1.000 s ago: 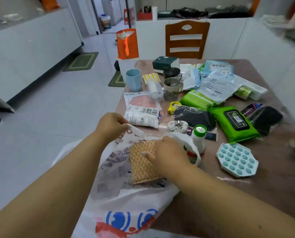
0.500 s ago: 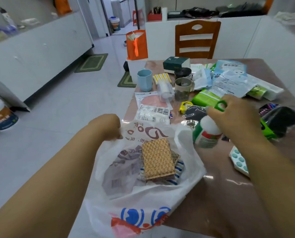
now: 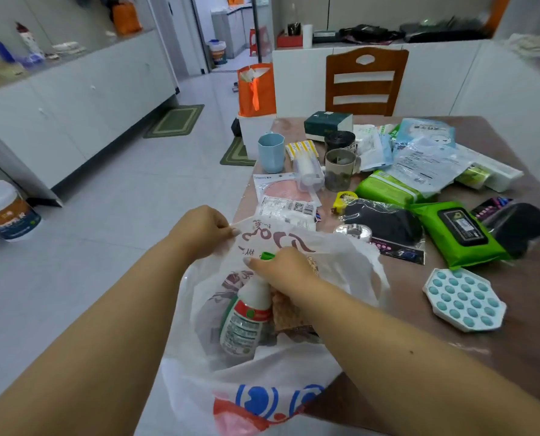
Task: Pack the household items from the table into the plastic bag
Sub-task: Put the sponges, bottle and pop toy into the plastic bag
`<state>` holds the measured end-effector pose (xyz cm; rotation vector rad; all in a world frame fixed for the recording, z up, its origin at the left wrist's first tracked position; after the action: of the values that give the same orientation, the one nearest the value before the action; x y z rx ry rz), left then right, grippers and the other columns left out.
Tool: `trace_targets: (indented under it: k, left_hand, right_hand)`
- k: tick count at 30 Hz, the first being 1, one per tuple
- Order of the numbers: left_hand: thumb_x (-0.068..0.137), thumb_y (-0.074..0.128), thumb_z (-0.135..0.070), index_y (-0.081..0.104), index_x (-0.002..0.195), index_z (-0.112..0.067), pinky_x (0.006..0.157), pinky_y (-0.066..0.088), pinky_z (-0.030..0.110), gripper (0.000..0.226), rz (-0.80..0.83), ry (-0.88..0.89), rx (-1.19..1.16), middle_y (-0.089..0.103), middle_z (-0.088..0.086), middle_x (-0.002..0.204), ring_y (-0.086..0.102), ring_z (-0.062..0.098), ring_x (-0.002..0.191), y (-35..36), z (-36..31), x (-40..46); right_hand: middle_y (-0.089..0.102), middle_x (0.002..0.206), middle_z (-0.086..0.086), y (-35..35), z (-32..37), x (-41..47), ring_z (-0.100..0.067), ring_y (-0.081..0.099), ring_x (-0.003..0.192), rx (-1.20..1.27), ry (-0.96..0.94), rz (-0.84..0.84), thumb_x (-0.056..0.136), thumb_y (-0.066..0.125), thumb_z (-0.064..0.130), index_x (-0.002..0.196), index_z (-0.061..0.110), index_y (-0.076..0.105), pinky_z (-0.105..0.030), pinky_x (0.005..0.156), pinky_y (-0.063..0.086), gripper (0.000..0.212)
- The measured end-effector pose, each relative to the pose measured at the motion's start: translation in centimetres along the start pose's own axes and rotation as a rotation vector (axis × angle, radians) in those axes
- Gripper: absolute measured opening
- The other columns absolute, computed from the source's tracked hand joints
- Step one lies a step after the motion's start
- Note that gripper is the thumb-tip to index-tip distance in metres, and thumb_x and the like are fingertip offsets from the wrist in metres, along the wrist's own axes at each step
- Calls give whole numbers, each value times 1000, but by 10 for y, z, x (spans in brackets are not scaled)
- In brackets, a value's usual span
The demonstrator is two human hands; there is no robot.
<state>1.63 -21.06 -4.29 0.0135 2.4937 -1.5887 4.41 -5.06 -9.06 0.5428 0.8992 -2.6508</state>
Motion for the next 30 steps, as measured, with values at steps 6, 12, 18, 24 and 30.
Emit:
trace_targets:
  k: [6, 12, 18, 24, 30]
  left_hand:
    - [89, 63, -38, 72, 74, -2, 53, 35, 28, 40, 0, 20, -29, 68, 19, 72, 49, 22, 56, 14, -5, 5]
    - [90, 63, -36, 67, 65, -3, 48, 29, 27, 42, -33, -12, -72, 49, 6, 52, 39, 19, 49, 16, -8, 7]
    - [90, 63, -36, 72, 76, 2, 53, 34, 29, 41, -31, -25, -100, 57, 16, 64, 44, 22, 55, 16, -9, 6]
    - [90, 63, -36, 73, 76, -1, 54, 34, 31, 38, -36, -45, -136, 56, 12, 62, 42, 20, 53, 15, -12, 8]
    - [90, 63, -34, 72, 73, 1, 52, 33, 29, 40, -53, -67, -177, 53, 12, 61, 40, 20, 53, 14, -9, 5]
  right_hand:
    - [60, 114, -8, -87, -9, 16, -31, 55, 107, -356, -165, -602, 89, 58, 43, 117, 15, 53, -37, 79, 44, 39]
    - [42, 143, -17, -114, -69, 70, -37, 39, 131, -454, 266, -221, 78, 59, 56, 141, 15, 38, -44, 102, 42, 78]
    - [62, 119, -7, -114, -81, 77, -30, 60, 109, -335, 172, -307, 62, 73, 44, 119, 12, 55, -31, 83, 51, 68]
    - [62, 107, -11, -148, -37, 55, -34, 66, 95, 247, -3, -374, 62, 81, 31, 103, 15, 59, -46, 77, 58, 49]
    - [62, 98, -15, -134, 7, 15, -27, 66, 79, 630, -95, -40, 75, 79, 10, 88, 16, 53, -40, 63, 61, 29]
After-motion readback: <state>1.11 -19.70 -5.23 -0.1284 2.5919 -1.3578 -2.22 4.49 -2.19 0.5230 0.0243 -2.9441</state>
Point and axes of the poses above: each hand's wrist, its own x-axis towards the middle knuckle, its own y-axis out of the palm, z = x × y, the point moved 1 cm from there along x, towards the middle knuckle
